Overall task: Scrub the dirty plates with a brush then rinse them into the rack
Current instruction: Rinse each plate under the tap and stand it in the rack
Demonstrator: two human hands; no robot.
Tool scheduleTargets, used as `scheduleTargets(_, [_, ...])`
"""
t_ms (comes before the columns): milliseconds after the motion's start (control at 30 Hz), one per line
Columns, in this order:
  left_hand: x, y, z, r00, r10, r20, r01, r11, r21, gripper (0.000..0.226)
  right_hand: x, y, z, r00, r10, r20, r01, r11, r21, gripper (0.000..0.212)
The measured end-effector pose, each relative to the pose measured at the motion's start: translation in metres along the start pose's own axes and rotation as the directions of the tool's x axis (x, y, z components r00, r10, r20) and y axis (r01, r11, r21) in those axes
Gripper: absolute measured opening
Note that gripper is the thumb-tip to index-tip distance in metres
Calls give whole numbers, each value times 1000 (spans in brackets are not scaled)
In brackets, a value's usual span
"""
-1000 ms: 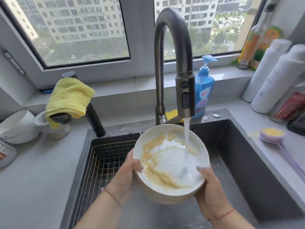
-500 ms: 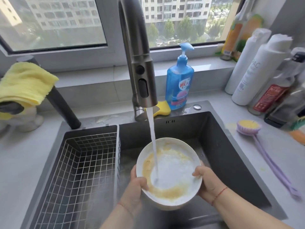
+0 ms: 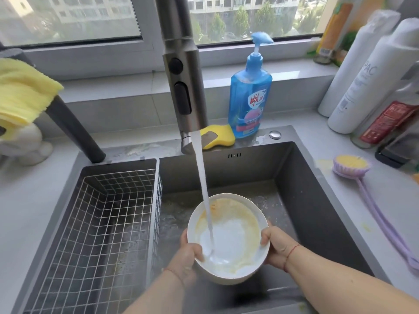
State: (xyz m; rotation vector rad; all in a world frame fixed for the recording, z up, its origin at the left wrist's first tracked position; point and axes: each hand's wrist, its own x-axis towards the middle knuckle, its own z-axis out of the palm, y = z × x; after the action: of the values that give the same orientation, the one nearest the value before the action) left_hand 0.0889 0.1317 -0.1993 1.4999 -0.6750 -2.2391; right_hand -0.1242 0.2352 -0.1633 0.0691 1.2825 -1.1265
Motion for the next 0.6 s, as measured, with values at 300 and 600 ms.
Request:
scheduleTargets(300, [11, -7, -3, 998, -55, -33, 56, 997, 54, 105, 5, 5, 1, 1000, -10, -7, 10, 1000, 23, 96])
scheduleTargets(600, [29, -14, -12, 997, -22, -72, 32, 990, 136, 115, 11, 10, 2, 999, -18, -45, 12, 992, -123, 95])
